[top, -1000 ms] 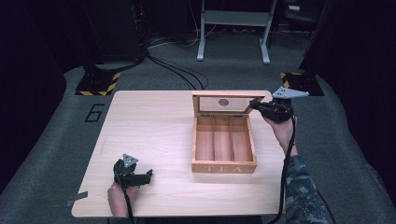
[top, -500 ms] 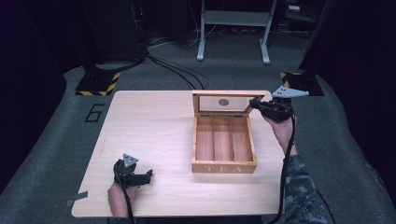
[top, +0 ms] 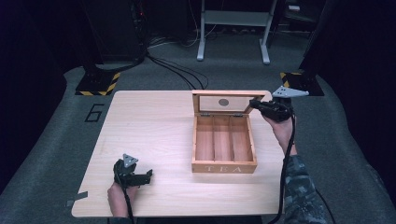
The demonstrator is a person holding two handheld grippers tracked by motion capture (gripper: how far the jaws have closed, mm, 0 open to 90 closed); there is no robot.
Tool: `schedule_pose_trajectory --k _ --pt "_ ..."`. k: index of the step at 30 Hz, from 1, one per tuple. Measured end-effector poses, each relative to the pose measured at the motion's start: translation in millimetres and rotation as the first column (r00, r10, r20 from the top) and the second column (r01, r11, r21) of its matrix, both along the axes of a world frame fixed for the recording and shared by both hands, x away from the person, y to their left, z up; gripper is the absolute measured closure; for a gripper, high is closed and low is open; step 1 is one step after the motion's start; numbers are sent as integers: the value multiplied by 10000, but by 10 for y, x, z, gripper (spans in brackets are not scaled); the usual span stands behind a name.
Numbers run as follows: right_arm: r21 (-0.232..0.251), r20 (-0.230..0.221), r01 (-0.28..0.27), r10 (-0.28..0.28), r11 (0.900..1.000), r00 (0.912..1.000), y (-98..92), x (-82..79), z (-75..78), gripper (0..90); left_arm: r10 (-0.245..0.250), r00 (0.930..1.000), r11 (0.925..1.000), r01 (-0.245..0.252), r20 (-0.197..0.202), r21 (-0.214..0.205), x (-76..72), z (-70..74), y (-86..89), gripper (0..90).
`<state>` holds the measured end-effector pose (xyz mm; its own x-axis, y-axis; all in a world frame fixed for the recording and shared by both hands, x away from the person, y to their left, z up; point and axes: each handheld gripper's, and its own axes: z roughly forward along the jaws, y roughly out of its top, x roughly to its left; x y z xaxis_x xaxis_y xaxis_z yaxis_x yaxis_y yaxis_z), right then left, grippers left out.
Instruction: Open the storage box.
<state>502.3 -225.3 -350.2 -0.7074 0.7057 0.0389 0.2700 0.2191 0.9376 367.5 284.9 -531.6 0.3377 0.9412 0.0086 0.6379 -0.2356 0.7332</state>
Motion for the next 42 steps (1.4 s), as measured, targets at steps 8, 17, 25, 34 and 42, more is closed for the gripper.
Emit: schedule_pose_trajectory --k 8,17,25,34,42 --pt "1 -7 27 -27 10000 10000 3 -2 -2 897 -9 10000 10000 9 -7 9 0 0 1 48" --pt "-47 -13 -18 18 10000 10000 3 -5 -10 897 31 10000 10000 -31 27 -18 1 -2 -3 48" --pt "36 22 -30 30 10000 10000 2 -46 -39 897 -21 10000 10000 21 3 17 1 0 2 48" --pt "5 12 -39 39 10000 10000 -1 -53 -41 897 -20 10000 10000 20 3 16 1 0 1 48" --pt "23 -14 -35 35 10000 10000 -2 -54 -41 897 -21 10000 10000 21 1 11 1 0 1 48"
